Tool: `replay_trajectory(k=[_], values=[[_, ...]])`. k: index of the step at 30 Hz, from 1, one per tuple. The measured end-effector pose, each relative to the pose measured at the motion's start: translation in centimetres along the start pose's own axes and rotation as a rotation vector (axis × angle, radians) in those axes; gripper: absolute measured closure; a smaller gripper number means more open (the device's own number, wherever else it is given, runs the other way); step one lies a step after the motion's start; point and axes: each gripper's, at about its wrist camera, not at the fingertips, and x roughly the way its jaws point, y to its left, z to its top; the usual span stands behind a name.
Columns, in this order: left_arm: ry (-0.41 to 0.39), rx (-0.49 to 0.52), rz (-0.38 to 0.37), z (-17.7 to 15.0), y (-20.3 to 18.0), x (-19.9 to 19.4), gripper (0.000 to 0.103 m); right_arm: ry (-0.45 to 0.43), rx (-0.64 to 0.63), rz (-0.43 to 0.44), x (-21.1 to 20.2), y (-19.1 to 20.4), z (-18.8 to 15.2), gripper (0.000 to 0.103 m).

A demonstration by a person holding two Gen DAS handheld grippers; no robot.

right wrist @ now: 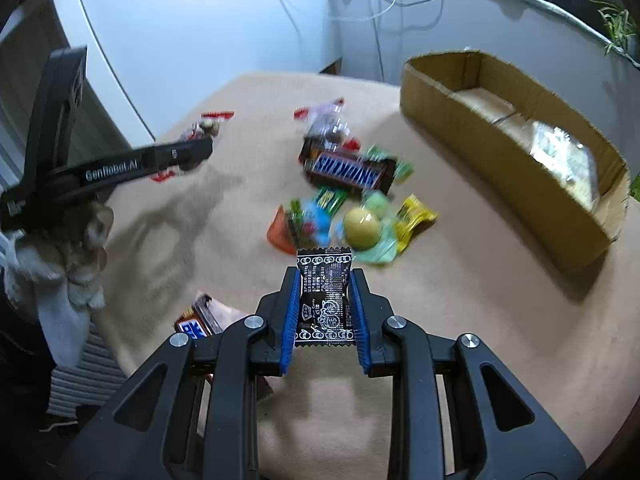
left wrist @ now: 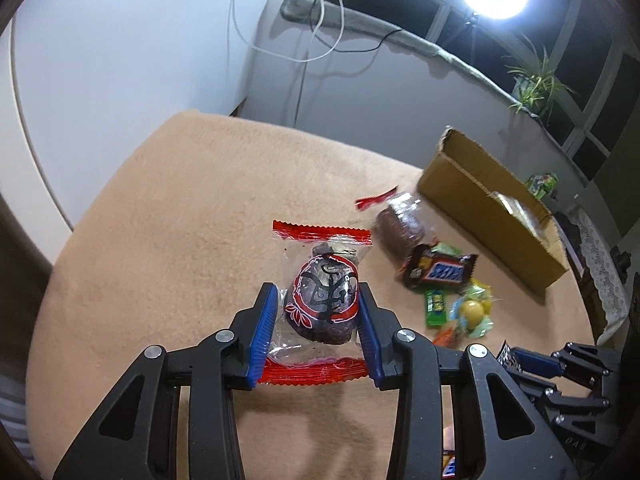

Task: Organize snacks
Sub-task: 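Grasp the red-wrapped chocolate with the left tool while the right tool grasps the black-wrapped candy, then carry both candies over the box and release them inside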

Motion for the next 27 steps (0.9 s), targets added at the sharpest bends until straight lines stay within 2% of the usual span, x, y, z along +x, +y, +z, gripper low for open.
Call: replay_trajectory(k=[14, 27], values=[[-0.039, 0.056, -0.084, 3.6, -4.2, -0.3, 0.066, -0.124, 0.064, -0.049, -3.9, -5.0, 5.3, 0.078], [-0.049, 0.146, -0.14, 8.0, -9.1, 1.9, 0.066, -0.173, 0.087, -0.077, -4.1, -9.5, 9.6, 0.078]])
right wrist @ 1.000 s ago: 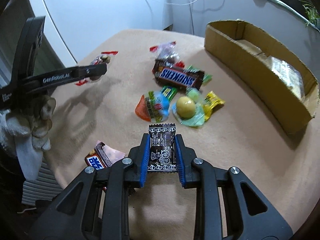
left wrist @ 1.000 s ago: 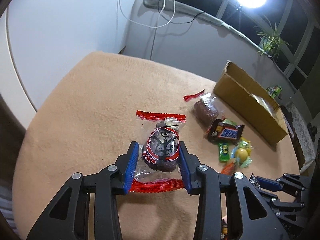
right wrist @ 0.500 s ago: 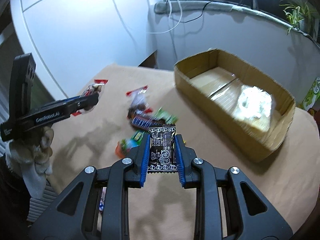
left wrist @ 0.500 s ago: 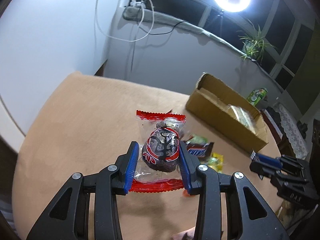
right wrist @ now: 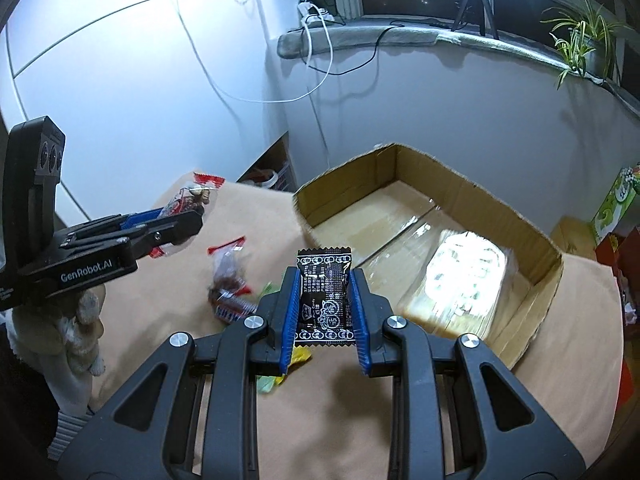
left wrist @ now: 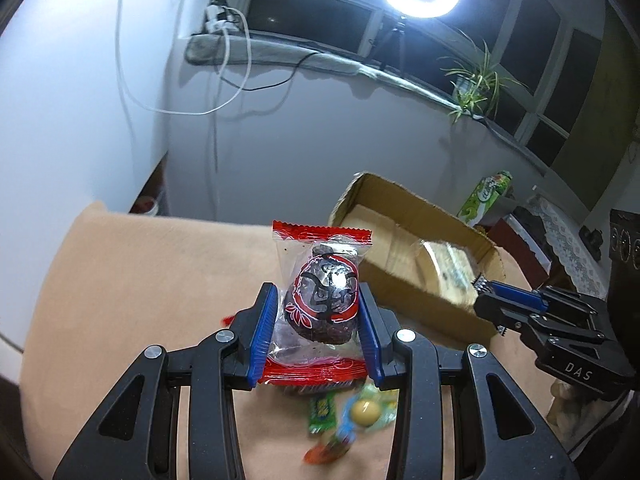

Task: Organize snacks
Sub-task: 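Carry both candies over the box and release them inside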

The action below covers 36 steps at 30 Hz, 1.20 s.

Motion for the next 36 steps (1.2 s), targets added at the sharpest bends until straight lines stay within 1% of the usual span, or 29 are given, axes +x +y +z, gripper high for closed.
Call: replay_trajectory(k=[9, 15, 19, 22, 31, 34, 36], values=[[0.03, 0.028, -0.043, 2.6, -1.9, 3.6, 0.066, 0.003, 0.029, -0.021, 2.2, -3.0, 2.8, 0.078], [0.052, 0.053, -0.056, 3.7, -3.1, 5.8, 0.066, 0.018, 0.041, -0.035, 4.0, -4.6, 3.8, 0.078], [0.075, 0.071, -0.062, 4.1, -3.9, 7.4, 0.066, 0.034, 0.046, -0.038, 5.2, -5.2, 4.1, 0.078], [0.086, 0.066, -0.072, 4.5, -4.1, 8.3, 0.066, 0.042, 0.05, -0.04, 5.9, -5.7, 4.1, 0.078], [0.097, 0.079, -0.084, 5.0, -5.0, 9.6, 0.065, 0.055, 0.056, -0.053, 6.7, -6.4, 4.1, 0.077], [0.11, 0.085, -0.08, 5.1, -5.2, 10.0, 0.062, 0.055, 0.058, -0.066, 6.8, -6.6, 4.2, 0.076], [0.104, 0.084, -0.079, 5.1, -5.3, 9.9, 0.061, 0.057, 0.062, -0.068, 6.9, -6.8, 4.1, 0.076]])
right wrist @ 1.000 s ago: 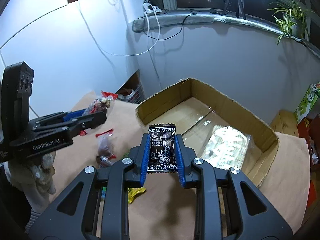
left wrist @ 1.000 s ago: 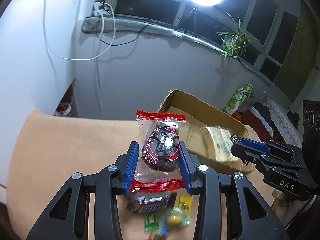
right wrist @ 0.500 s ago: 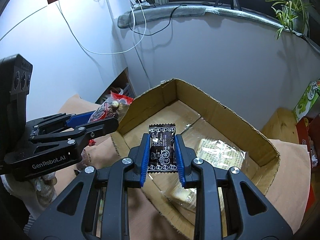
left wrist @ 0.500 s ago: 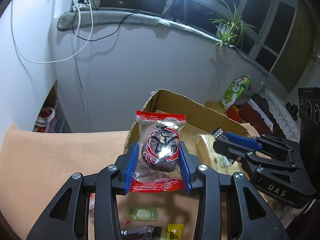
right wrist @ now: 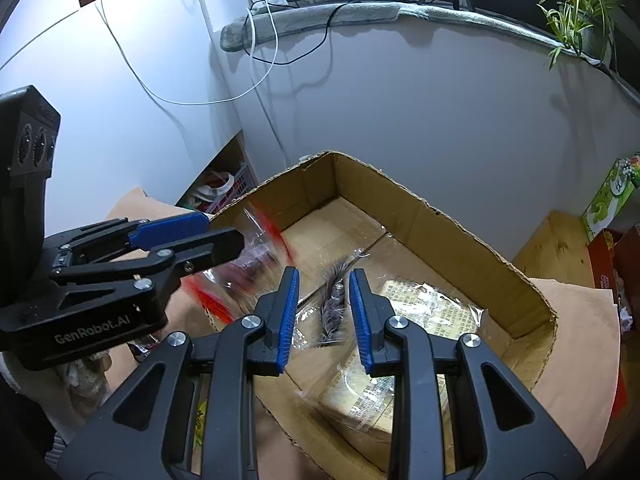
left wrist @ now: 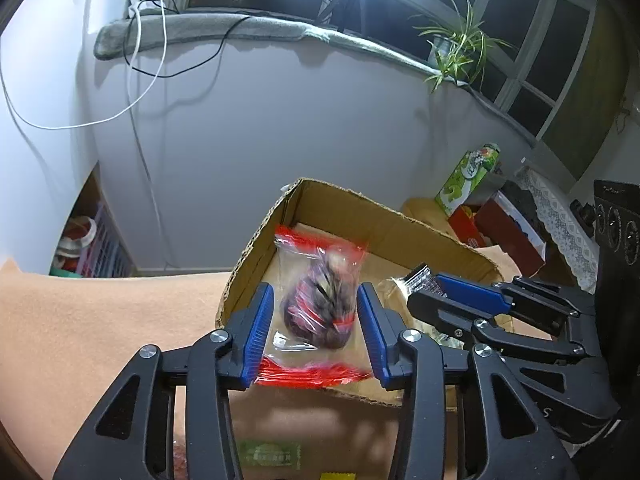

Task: Organize snacks
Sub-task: 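Carry both candies over the box and release them inside, then withdraw both tools from the box back toward the remaining snacks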

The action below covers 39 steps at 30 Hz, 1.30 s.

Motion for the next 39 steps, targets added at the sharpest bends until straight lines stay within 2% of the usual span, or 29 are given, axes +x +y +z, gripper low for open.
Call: replay_trajectory(k=[3, 5, 14, 22, 31, 39], values=[[-0.006, 0.0, 0.003, 0.1, 0.0, -0.2, 0.061, 0.0, 0.004, -0.006, 0.0, -0.2, -0.1, 0.074], [-0.011, 0.0, 0.004, 0.1, 0.0, -0.5, 0.061, -0.006, 0.005, -0.009, -0.3, -0.2, -0.1, 0.066], [-0.032, -0.014, 0.0, 0.1, 0.3, -2.1, 0.061, -0.022, 0.003, -0.007, -2.0, 0.4, -0.5, 0.066], [-0.076, -0.026, 0.01, -0.8, 0.5, -5.7, 0.061, -0.036, -0.038, 0.008, -4.5, 2.6, -1.9, 0.066], [-0.098, -0.044, 0.034, -3.4, 1.6, -9.4, 0.061, -0.022, -0.065, 0.046, -6.3, 4.9, -4.8, 0.066], [-0.07, -0.058, 0.035, -6.9, 2.5, -10.8, 0.061, 0.023, -0.095, 0.056, -6.0, 6.5, -8.4, 0.066]])
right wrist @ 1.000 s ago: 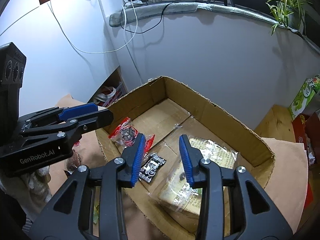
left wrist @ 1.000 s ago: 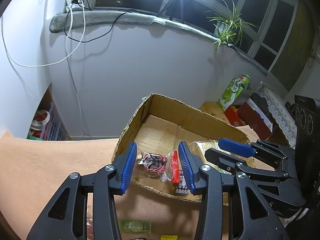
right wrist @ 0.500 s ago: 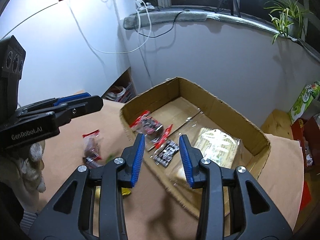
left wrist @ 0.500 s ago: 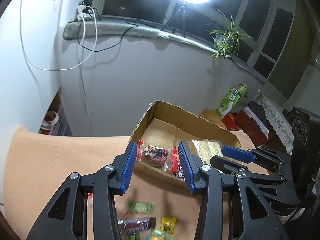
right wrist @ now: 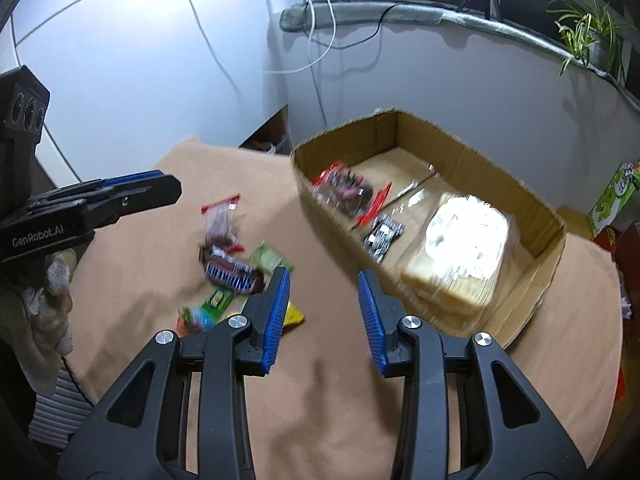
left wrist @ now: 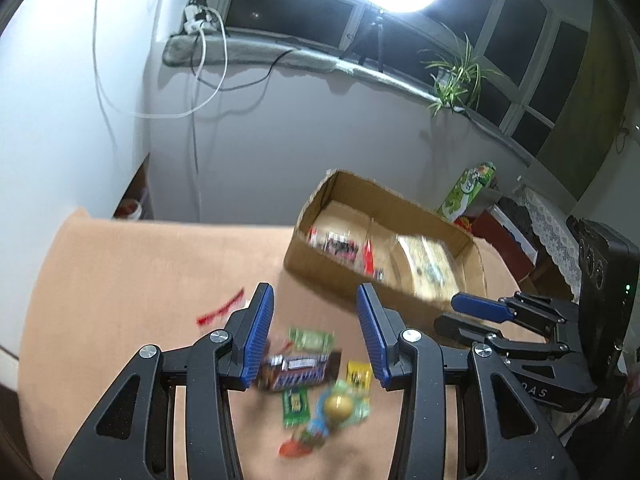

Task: Organize snacks
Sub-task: 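Withdraw both tools from the box back toward the remaining snacks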

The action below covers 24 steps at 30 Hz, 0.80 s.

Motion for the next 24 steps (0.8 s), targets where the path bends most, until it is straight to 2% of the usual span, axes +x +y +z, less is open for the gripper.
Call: replay_trajectory(k=[9, 13, 18, 24], values=[[0.076, 0.008, 0.038, -5.1, 1.4, 0.2, 0.061, 0.066, -0.033, 0.059, 2.3, 2.1, -2.6, 0.066], [0.107, -0.007, 0.032, -6.9, 1.9, 0.4, 0.061, 0.085, -0.042, 0.055, 3.2, 2.6, -3.1, 0.066], [0.131, -0.01, 0.016, -8.1, 1.9, 0.7, 0.061, 0.118, -0.027, 0.044, 4.4, 2.5, -3.8, 0.066], [0.159, 0.012, -0.002, -8.9, 1.4, 1.2, 0.061, 0.115, -0.04, 0.066, 4.9, 2.9, -3.7, 0.066]])
